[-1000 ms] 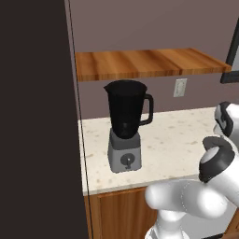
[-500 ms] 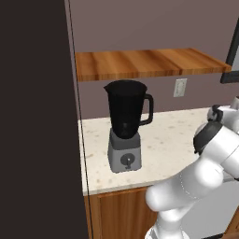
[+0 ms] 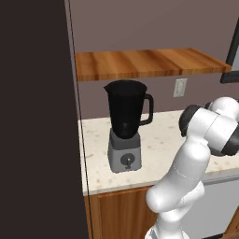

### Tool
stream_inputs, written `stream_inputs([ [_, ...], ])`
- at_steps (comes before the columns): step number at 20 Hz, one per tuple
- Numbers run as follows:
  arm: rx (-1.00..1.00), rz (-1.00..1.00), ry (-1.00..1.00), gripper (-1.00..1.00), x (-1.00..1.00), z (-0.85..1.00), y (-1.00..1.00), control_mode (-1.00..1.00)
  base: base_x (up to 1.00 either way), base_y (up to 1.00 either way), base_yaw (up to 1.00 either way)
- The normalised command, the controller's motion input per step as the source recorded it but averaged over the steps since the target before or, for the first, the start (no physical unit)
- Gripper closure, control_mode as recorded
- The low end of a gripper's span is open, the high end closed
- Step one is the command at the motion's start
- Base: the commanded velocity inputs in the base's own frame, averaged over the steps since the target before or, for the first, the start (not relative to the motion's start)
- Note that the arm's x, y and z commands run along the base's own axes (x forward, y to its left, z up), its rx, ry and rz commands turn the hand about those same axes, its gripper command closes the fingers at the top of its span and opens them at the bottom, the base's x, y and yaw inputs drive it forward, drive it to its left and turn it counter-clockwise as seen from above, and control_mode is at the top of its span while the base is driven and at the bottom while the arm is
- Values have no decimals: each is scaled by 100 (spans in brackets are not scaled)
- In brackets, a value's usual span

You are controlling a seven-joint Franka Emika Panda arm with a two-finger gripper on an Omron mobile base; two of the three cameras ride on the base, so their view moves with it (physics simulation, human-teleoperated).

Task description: Close the lid blender by securely placing the lid on top.

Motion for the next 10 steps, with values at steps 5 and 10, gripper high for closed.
stream_inputs([
  [5, 0, 0, 0, -100, 26, -17, -14, -100, 0, 0, 0],
  [10, 0, 0, 0, -100, 20, -23, -2, -100, 0, 0, 0],
])
